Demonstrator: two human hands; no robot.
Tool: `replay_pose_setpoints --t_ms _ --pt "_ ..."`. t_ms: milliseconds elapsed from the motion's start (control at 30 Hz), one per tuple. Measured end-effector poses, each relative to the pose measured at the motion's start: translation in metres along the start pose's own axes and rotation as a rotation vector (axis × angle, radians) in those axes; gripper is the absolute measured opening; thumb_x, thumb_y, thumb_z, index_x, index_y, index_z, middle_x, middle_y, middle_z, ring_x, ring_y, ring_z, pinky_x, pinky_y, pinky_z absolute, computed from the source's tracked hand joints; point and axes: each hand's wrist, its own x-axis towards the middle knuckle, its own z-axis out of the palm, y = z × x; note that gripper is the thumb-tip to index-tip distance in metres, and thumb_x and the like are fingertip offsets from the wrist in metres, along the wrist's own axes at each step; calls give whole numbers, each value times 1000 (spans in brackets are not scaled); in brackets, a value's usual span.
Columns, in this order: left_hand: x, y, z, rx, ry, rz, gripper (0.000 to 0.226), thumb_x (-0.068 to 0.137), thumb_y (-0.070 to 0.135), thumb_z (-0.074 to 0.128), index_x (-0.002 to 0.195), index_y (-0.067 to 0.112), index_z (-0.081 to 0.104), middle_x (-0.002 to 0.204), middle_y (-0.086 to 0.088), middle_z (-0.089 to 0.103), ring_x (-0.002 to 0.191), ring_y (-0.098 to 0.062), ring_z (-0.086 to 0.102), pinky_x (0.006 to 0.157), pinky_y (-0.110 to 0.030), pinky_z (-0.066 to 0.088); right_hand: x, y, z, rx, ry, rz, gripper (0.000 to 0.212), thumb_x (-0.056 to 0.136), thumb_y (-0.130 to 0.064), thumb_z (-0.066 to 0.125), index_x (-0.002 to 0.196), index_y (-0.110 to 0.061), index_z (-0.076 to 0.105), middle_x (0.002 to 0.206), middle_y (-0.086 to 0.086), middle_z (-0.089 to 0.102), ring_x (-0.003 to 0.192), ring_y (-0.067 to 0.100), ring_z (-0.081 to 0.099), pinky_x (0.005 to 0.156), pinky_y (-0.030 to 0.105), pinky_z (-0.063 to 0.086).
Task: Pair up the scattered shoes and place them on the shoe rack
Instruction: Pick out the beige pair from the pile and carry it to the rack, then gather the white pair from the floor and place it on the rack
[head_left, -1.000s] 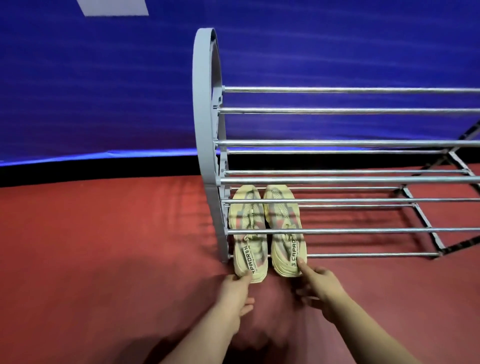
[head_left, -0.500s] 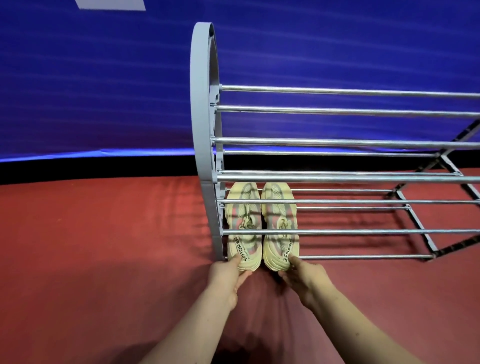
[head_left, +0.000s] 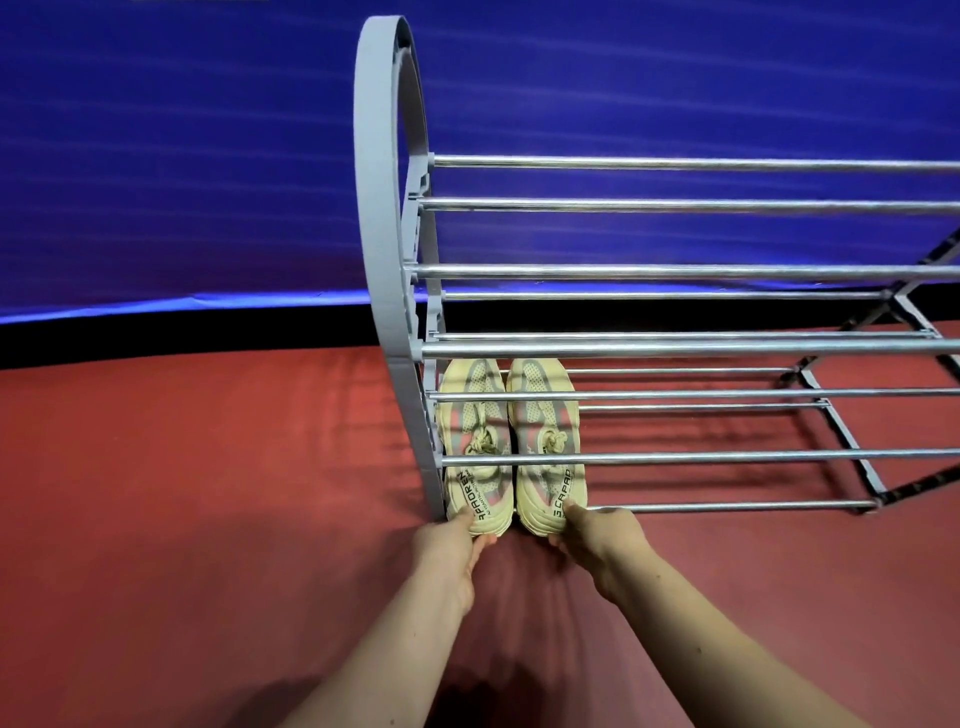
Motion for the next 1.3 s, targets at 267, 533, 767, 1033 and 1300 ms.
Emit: replay_pose_setpoints --t_ms 267,533,767,1033,1300 --pt "4 -1 -1 81 -1 65 6 92 4 55 92 0 60 80 -8 63 63 -21 60 74 -28 54 2 1 2 11 2 -24 25 95 -16 54 87 7 58 69 20 59 36 14 55 38 18 45" --pt "-3 -1 4 34 33 95 6 89 8 61 84 4 61 77 -4 64 66 -20 63 66 -23 52 0 2 1 18 -48 -13 36 91 -26 61 100 9 60 78 19 65 55 22 66 54 26 55" --pt "-5 -3 -5 -83 -41 -23 30 87 6 57 114 -5 59 108 -21 64 81 -29 64 76 -33 54 -20 -1 -17 -246 -223 27 35 90 -41 59 98 -8 64 87 8 67 65 17 61 56 22 43" --pt "-42 -5 -37 180 79 -67 13 87 15 56 96 6 59 94 -12 65 63 -20 58 55 -28 46 -66 9 -18 -482 -235 29 16 90 -31 62 82 -16 63 76 8 66 53 15 58 52 21 32" --pt "-169 33 -106 276 182 -104 13 85 15 60 73 10 61 52 -3 60 31 -11 50 37 -16 37 -198 -27 -33 -511 -239 160 22 90 -32 61 91 -10 61 81 8 66 65 19 63 60 25 43"
